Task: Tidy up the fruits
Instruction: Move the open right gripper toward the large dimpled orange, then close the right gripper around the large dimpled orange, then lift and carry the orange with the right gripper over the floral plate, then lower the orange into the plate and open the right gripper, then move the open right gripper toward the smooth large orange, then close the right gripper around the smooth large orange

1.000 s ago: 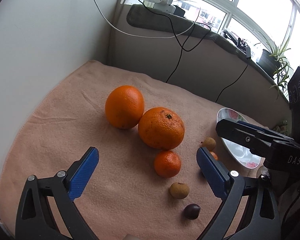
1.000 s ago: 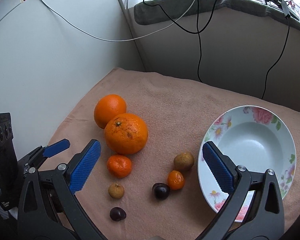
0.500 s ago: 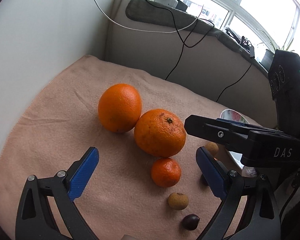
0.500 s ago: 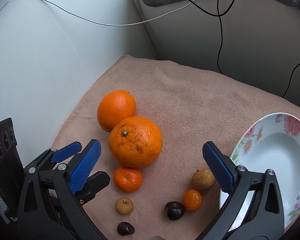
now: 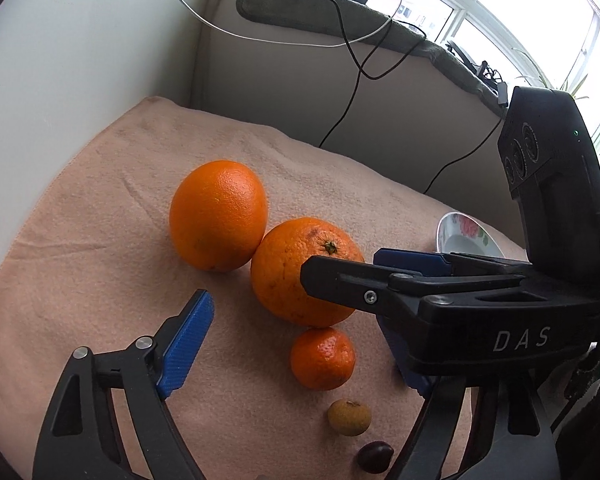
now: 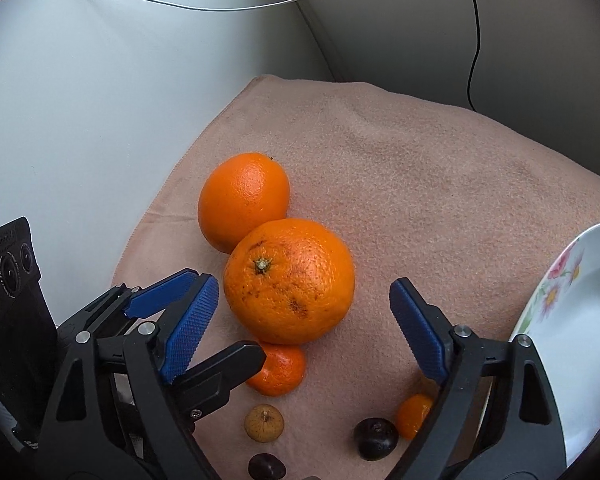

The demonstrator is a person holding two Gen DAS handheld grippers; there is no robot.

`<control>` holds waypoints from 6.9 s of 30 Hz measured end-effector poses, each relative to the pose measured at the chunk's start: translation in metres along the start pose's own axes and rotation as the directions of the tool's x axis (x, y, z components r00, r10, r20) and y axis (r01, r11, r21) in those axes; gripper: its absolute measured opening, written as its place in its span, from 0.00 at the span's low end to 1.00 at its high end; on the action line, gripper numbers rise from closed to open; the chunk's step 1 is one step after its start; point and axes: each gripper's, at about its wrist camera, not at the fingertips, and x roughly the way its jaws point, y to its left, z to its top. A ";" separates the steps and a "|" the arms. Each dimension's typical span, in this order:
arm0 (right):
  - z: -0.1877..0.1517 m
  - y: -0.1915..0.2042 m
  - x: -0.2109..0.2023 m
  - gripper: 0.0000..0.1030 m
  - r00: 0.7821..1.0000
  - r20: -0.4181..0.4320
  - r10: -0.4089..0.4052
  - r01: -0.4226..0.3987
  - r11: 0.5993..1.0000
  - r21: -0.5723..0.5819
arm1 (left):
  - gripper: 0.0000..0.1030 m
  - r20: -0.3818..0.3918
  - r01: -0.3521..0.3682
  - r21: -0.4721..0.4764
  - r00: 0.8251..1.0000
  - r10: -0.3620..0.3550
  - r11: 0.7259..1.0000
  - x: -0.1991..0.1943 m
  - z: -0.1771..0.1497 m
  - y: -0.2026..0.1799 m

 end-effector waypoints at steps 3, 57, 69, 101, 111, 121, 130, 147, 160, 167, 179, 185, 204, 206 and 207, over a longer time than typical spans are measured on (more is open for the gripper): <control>0.003 0.002 0.008 0.86 1.000 -0.024 0.016 -0.016 1.000 -0.001 | 0.72 -0.013 0.019 -0.003 1.000 -0.019 1.000 0.003 0.003 0.001; -0.019 -0.025 -0.064 0.73 0.996 0.080 -0.049 0.045 0.998 0.050 | 0.57 -0.004 0.133 0.136 0.991 -0.133 0.982 -0.015 -0.007 -0.071; -0.040 -0.074 -0.097 0.73 0.987 0.121 -0.106 0.088 0.986 0.144 | 0.57 -0.059 0.186 0.213 0.982 -0.178 0.959 0.010 -0.006 -0.124; -0.049 -0.138 -0.101 0.73 0.967 0.101 -0.233 0.206 0.953 0.222 | 0.59 -0.163 0.226 0.275 0.969 -0.186 0.935 0.076 -0.001 -0.177; -0.052 -0.130 -0.106 0.74 0.954 0.126 -0.273 0.243 0.947 0.210 | 0.67 -0.149 0.207 0.315 0.975 -0.168 0.926 0.068 -0.006 -0.179; -0.062 -0.124 -0.128 0.80 0.942 0.182 -0.281 0.236 0.943 0.234 | 0.69 -0.107 0.175 0.329 0.983 -0.148 0.928 0.043 -0.010 -0.158; -0.070 -0.097 -0.135 0.80 0.914 0.230 -0.335 0.298 0.937 0.183 | 0.70 -0.034 0.128 0.331 0.992 -0.123 0.935 0.016 -0.009 -0.130; -0.053 -0.059 -0.116 0.89 0.909 0.282 -0.306 0.276 0.951 0.143 | 0.76 0.074 0.031 0.289 0.996 -0.055 0.957 -0.018 -0.002 -0.072; -0.028 -0.032 -0.070 0.91 0.935 0.206 -0.290 0.280 0.957 0.076 | 0.80 0.105 -0.089 0.223 0.992 0.067 0.971 -0.022 0.014 -0.007; -0.012 -0.014 -0.046 0.91 0.949 0.178 -0.259 0.255 0.966 0.046 | 0.80 0.094 -0.112 0.194 0.991 0.095 0.975 -0.017 0.019 0.025; 0.017 -0.009 -0.014 0.91 0.976 0.125 -0.176 0.166 0.982 0.091 | 0.80 0.056 -0.082 0.178 0.996 0.073 0.981 0.004 0.030 0.045; 0.029 -0.003 0.006 0.91 0.985 0.090 -0.145 0.137 0.987 0.086 | 0.80 0.037 -0.044 0.148 0.999 0.039 0.988 0.012 0.037 0.057; 0.048 0.016 0.050 0.91 0.998 0.041 -0.044 0.040 0.996 0.077 | 0.79 0.000 0.038 0.082 0.999 -0.038 0.996 0.021 0.046 0.065; 0.048 0.015 0.052 0.91 0.999 0.037 -0.029 0.025 0.996 0.082 | 0.76 -0.002 0.050 0.069 0.999 -0.050 0.996 0.022 0.047 0.067; 0.049 0.015 0.054 0.91 0.999 0.035 -0.022 0.018 0.996 0.084 | 0.74 -0.005 0.055 0.062 0.998 -0.055 0.997 0.023 0.047 0.068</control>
